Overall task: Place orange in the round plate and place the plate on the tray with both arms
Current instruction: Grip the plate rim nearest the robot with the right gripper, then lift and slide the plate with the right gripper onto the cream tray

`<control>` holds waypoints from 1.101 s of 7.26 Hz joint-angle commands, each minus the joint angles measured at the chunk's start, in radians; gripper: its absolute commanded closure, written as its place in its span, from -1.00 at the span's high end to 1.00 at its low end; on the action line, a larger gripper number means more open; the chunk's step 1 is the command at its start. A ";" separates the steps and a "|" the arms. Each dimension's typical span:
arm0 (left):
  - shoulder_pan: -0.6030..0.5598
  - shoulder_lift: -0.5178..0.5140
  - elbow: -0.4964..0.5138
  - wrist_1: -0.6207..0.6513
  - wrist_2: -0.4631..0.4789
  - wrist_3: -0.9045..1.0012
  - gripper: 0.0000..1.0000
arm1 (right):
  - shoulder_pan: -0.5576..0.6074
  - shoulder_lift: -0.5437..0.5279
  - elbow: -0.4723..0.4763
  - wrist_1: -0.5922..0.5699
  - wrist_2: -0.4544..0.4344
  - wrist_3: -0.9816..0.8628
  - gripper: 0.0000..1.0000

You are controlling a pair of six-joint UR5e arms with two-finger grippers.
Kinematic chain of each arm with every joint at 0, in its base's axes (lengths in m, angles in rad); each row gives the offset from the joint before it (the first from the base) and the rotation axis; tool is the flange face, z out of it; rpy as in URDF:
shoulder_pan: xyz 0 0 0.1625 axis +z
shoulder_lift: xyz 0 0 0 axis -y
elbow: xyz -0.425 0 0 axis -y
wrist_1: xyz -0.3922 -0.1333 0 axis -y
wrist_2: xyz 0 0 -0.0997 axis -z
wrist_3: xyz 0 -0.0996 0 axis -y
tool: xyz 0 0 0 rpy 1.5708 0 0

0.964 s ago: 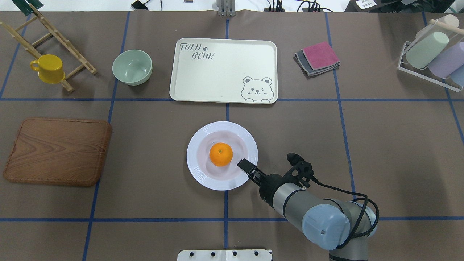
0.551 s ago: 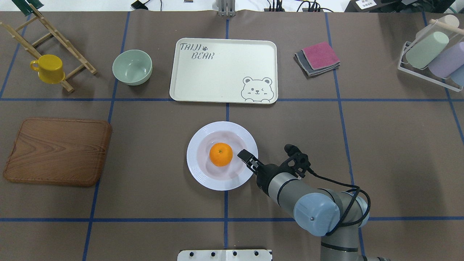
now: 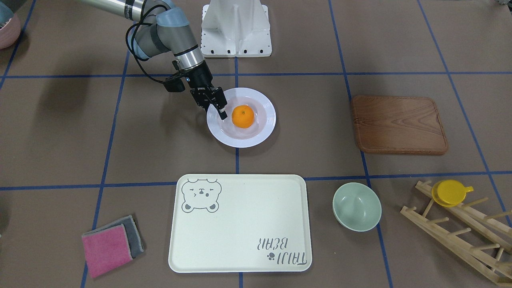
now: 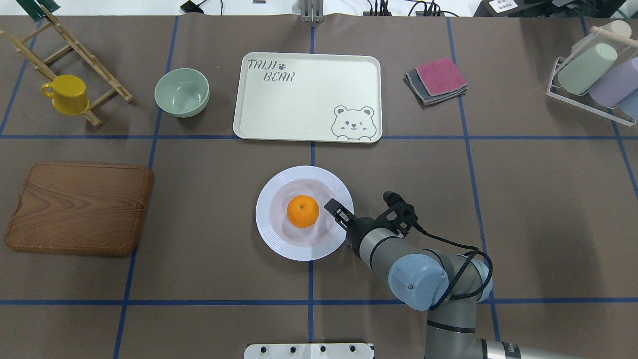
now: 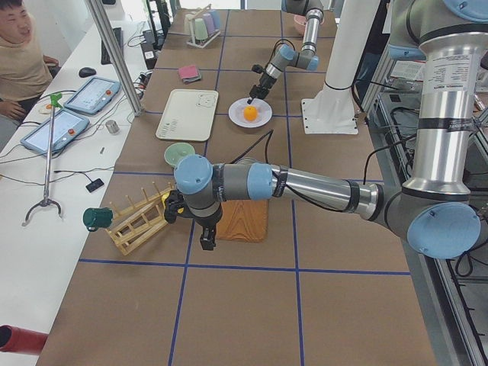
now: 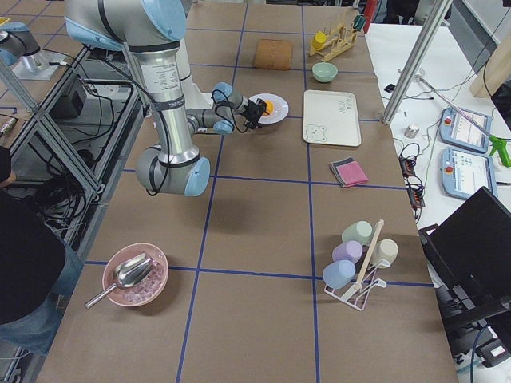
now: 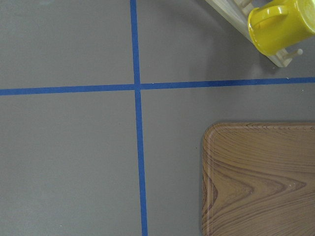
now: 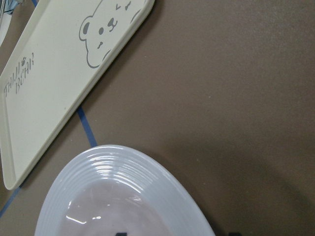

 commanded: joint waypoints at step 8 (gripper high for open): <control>0.000 0.000 -0.005 0.003 -0.017 0.000 0.99 | 0.028 -0.012 0.012 0.141 -0.231 -0.050 -1.00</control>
